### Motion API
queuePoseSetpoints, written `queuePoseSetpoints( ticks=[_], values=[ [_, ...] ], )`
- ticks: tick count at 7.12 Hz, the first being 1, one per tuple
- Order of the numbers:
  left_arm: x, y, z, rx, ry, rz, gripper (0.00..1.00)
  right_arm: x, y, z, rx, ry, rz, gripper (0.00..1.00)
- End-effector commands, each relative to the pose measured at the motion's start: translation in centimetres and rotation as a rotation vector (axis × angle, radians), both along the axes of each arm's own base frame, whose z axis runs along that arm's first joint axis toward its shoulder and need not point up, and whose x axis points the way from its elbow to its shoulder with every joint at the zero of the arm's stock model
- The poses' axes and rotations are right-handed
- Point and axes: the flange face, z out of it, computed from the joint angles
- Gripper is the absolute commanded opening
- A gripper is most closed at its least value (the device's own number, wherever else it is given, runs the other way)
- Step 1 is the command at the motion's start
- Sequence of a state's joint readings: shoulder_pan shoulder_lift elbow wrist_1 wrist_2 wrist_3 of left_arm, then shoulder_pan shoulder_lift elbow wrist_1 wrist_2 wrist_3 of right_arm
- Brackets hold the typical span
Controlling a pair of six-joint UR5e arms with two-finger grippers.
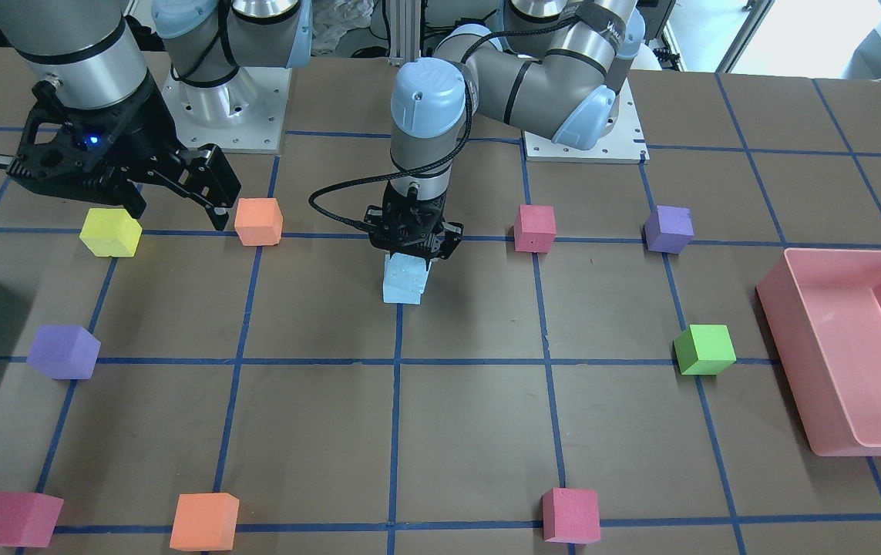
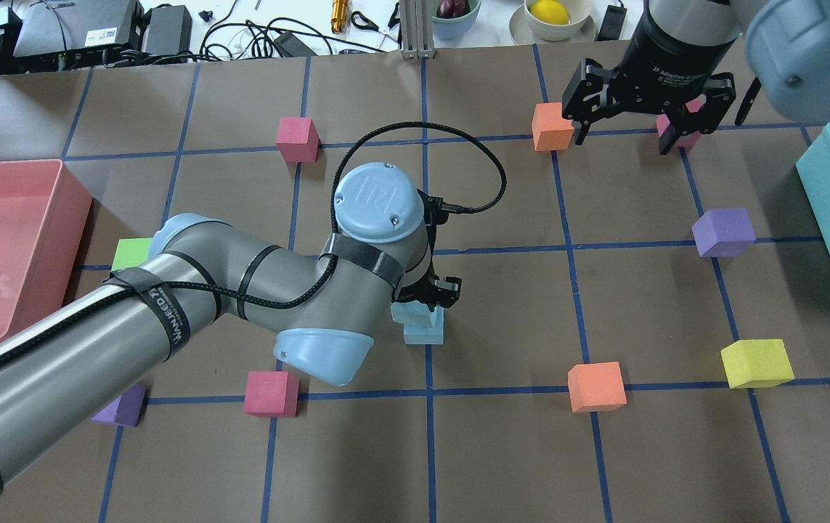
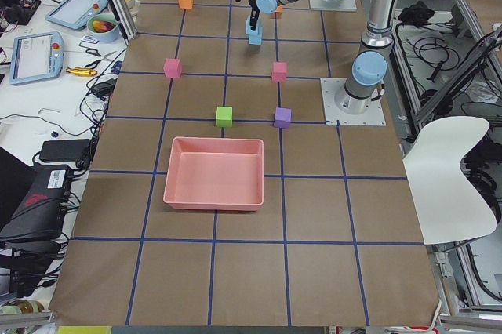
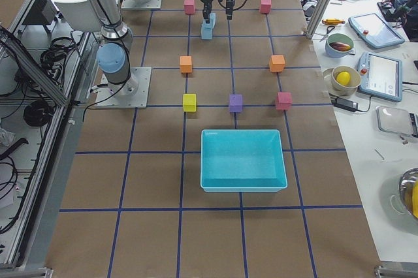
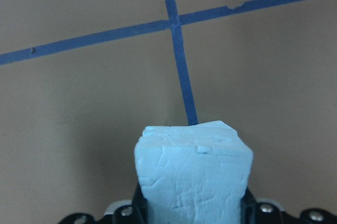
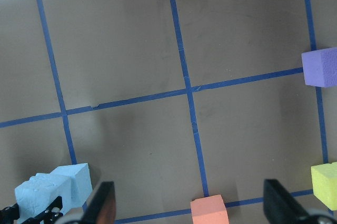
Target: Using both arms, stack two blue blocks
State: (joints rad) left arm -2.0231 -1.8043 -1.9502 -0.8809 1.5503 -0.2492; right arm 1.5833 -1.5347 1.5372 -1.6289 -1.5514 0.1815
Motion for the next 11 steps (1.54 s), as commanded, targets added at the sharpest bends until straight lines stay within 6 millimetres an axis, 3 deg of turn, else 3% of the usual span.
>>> queuePoseSetpoints(
  ticks=[1, 3, 4, 5, 6, 7, 8, 9, 11],
  values=[
    [-0.4, 0.3, -0.4, 0.005, -0.011, -0.009, 0.00, -0.2, 0.0, 0.7, -0.014, 0.018, 0.053, 1.00],
    [-0.7, 0.5, -0.3, 0.000, -0.011, -0.014, 0.00, -0.6, 1.8, 2.0, -0.005, 0.050, 0.057, 1.00],
    [-0.7, 0.5, -0.4, 0.001, -0.013, -0.017, 0.00, -0.5, 2.7, 0.2, 0.108, 0.048, 0.062, 1.00],
    [-0.7, 0.6, -0.5, 0.006, -0.016, -0.019, 0.11, -0.4, 2.9, -0.1, 0.135, 0.037, 0.074, 1.00],
    [-0.7, 0.6, -1.2, 0.019, -0.022, -0.016, 0.93, -0.5, 2.7, -0.6, 0.149, 0.043, 0.081, 1.00],
    [-0.5, 0.9, -2.3, 0.042, -0.033, -0.016, 1.00, -0.5, 2.6, -0.4, 0.144, 0.041, 0.079, 1.00],
    [0.1, 0.8, -3.1, 0.055, -0.035, -0.013, 1.00, -0.5, 2.5, 0.0, 0.129, 0.037, 0.079, 1.00],
    [0.7, -1.4, 12.5, 0.100, -0.005, 0.010, 1.00, -0.6, 2.4, 0.1, 0.126, 0.037, 0.076, 1.00],
    [1.4, -1.3, 13.5, 0.125, 0.011, 0.025, 1.00, -0.6, 2.5, 0.2, 0.123, 0.036, 0.074, 1.00]
  ],
)
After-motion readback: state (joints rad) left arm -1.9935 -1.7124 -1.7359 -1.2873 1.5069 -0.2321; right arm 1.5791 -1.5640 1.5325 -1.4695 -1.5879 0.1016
